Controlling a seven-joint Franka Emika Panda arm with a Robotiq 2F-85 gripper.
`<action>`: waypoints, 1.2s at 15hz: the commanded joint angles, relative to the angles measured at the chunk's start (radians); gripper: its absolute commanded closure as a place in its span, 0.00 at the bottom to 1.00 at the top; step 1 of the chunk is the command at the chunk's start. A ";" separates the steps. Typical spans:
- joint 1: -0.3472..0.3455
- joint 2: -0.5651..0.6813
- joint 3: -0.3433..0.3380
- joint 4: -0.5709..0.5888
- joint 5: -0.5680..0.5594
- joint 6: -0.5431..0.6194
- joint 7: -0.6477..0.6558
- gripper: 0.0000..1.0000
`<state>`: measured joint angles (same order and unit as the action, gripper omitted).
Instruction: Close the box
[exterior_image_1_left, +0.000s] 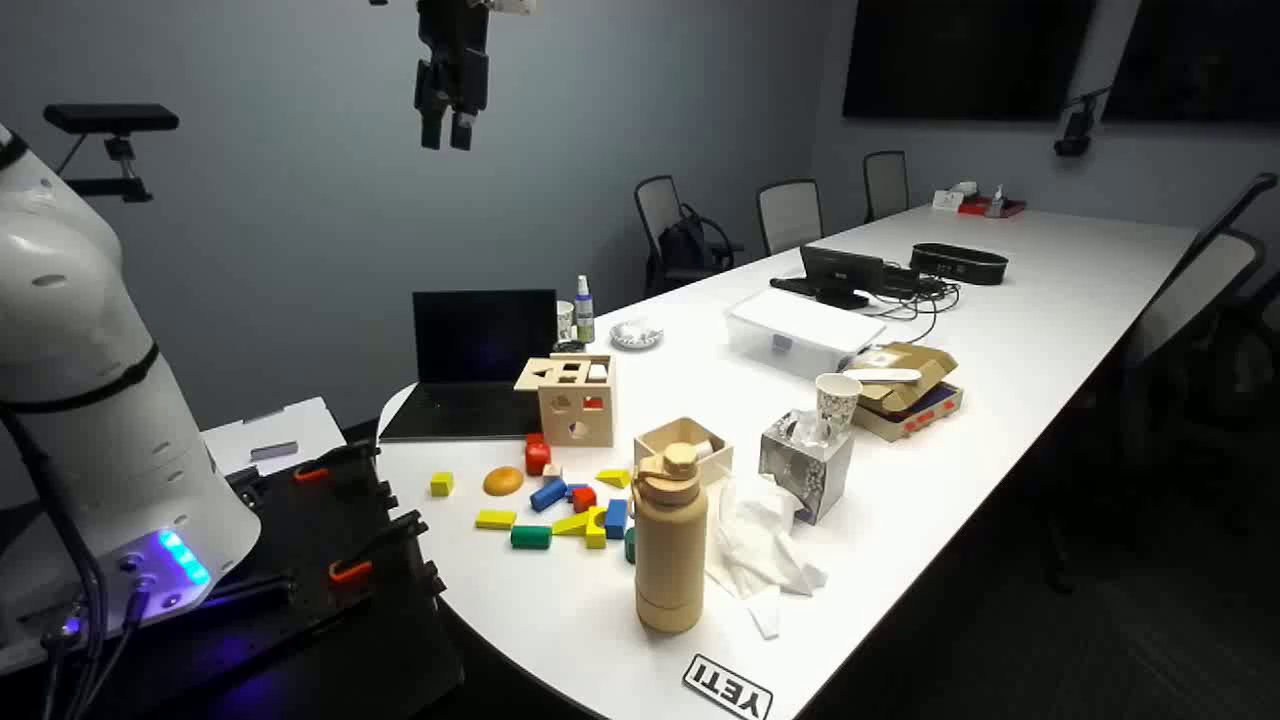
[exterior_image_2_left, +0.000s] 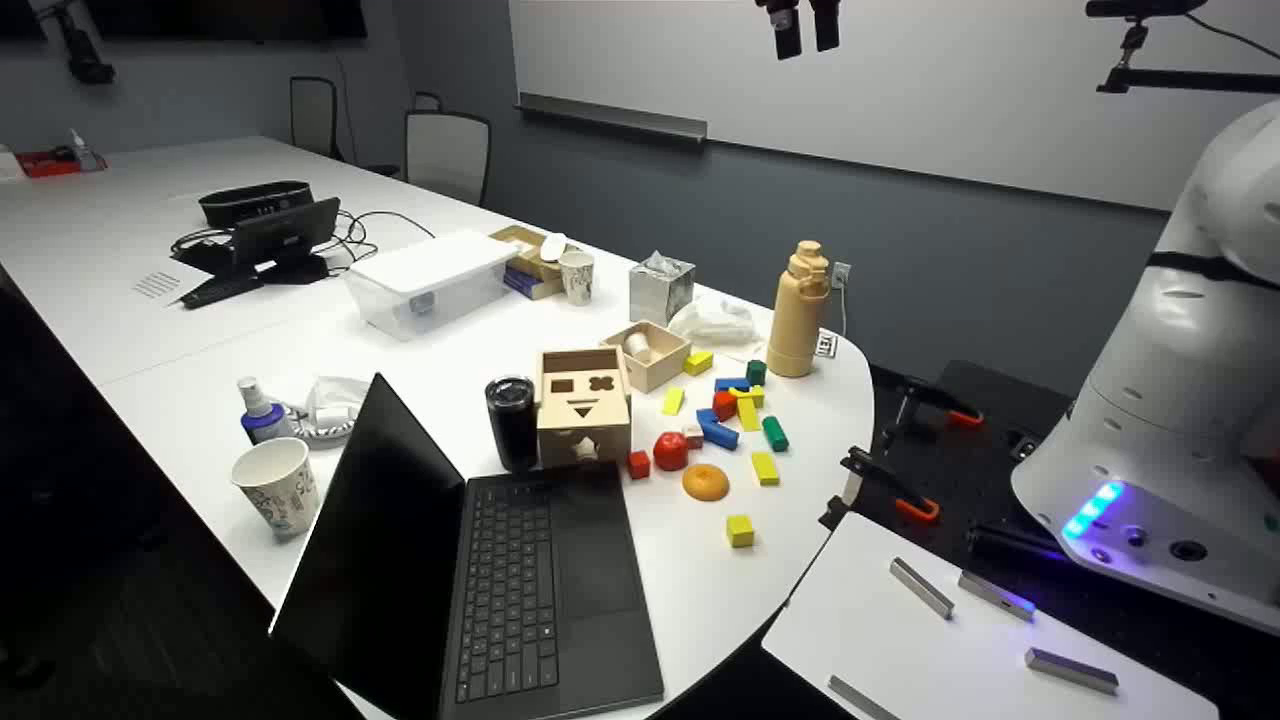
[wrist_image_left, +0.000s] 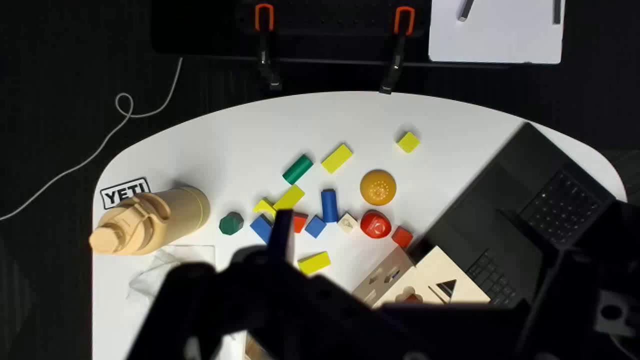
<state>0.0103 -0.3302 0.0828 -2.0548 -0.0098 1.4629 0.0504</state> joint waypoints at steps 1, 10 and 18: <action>0.012 0.001 -0.010 0.002 -0.003 -0.001 0.003 0.00; 0.059 0.248 0.061 -0.015 0.226 0.239 0.287 0.00; 0.160 0.691 0.077 -0.013 0.448 0.722 0.516 0.00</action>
<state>0.1398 0.2237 0.1640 -2.0980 0.3609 2.0703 0.5067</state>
